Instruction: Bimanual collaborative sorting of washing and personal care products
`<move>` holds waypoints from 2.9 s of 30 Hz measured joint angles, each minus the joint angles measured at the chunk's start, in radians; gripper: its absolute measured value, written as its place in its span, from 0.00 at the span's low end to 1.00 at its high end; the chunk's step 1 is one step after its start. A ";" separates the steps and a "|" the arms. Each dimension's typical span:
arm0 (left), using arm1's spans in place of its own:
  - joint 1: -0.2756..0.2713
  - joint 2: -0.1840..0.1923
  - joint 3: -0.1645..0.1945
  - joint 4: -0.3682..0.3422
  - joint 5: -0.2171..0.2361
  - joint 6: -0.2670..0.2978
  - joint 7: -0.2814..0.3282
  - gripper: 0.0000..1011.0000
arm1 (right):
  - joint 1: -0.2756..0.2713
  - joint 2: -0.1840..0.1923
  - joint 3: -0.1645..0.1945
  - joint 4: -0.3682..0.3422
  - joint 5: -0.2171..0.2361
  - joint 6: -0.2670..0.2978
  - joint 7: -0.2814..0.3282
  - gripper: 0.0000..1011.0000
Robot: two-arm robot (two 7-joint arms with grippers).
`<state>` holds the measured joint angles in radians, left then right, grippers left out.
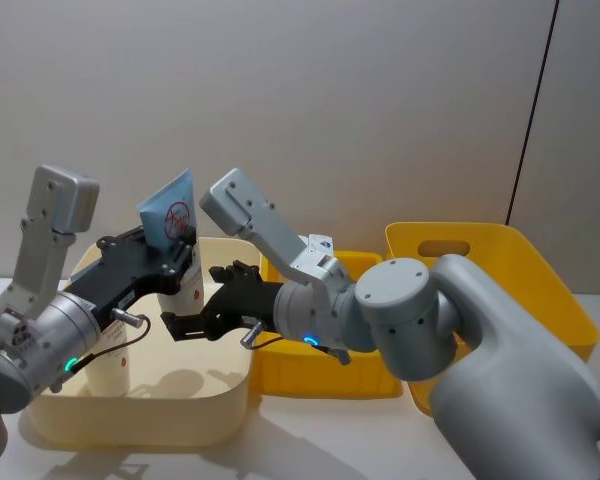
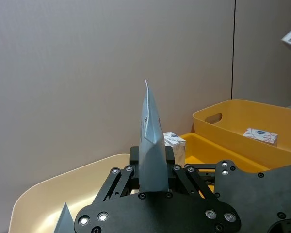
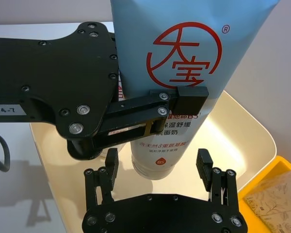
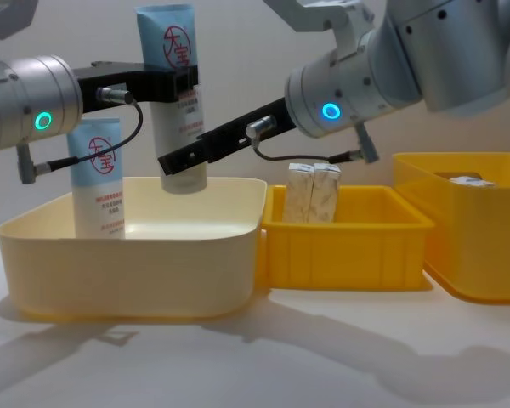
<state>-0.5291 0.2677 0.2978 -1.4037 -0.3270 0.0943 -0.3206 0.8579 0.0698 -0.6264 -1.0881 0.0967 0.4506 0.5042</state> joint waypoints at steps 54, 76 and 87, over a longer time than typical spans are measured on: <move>0.020 0.023 0.001 -0.079 0.004 0.022 0.002 0.27 | 0.048 -0.101 0.037 0.149 0.032 -0.035 -0.034 0.66; 0.020 0.024 0.001 -0.081 0.004 0.022 0.002 0.42 | 0.051 -0.104 0.037 0.154 0.033 -0.036 -0.034 0.66; 0.020 0.024 0.001 -0.081 0.004 0.022 0.002 0.76 | 0.051 -0.104 0.037 0.154 0.033 -0.036 -0.036 0.66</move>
<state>-0.5087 0.2913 0.2992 -1.4851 -0.3230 0.1164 -0.3187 0.9094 -0.0347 -0.5892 -0.9337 0.1296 0.4143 0.4684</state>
